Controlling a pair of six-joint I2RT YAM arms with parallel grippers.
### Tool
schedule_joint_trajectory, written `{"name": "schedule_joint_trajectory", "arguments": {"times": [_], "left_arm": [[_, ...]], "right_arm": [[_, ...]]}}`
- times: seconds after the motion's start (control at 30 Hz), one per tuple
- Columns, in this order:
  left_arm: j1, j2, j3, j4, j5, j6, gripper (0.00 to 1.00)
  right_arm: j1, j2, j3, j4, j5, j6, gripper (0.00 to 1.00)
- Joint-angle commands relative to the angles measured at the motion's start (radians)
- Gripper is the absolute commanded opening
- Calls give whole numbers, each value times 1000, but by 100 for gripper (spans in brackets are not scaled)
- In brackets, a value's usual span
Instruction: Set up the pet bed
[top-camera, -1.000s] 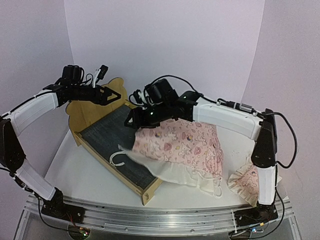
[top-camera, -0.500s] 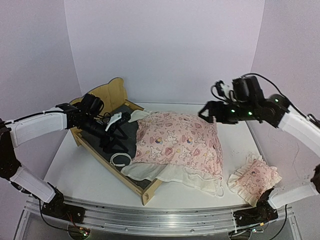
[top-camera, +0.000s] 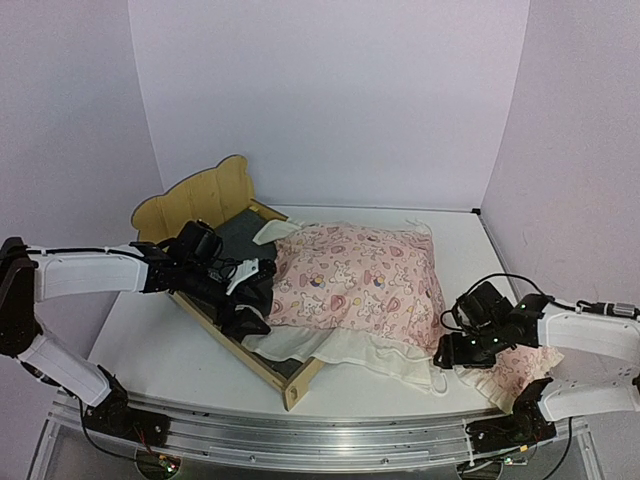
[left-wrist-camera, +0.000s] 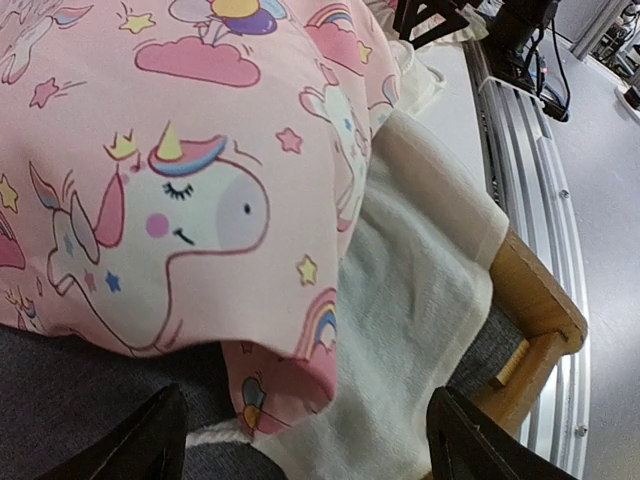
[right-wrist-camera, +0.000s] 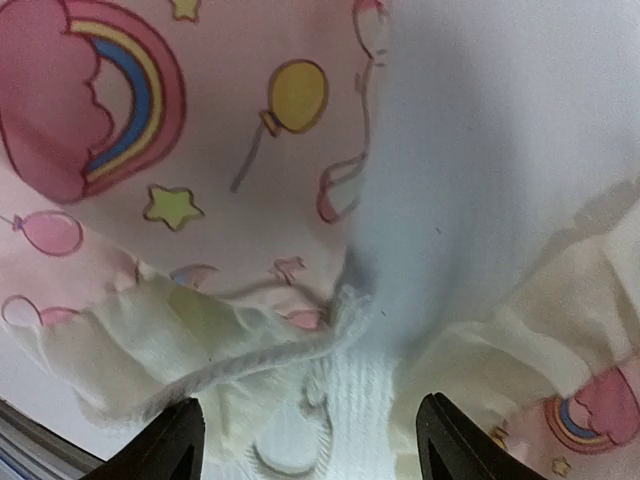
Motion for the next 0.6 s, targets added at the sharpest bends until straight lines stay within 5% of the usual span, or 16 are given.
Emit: {"name": "schedule_joint_trajectory", "arguments": {"times": [0.0,0.2,0.3,0.4,0.47,0.57], "left_arm": [[-9,30,-27,183,-12,-49,83],[-40,58,-68,260,-24,-93,68],[-70,62,-75,266,-42,-101,48],[-72,56,-39,243,-46,-139,13],[-71,53,24,186,-60,-130,0],[-42,49,108,134,-110,-69,0]], "right_arm": [[3,56,-62,262,-84,139,73],[4,176,-60,348,-121,205,54],[5,164,-59,392,-122,217,35],[5,121,-15,389,-123,201,2],[4,81,40,363,-108,180,0],[4,62,201,256,-73,106,0]]}}
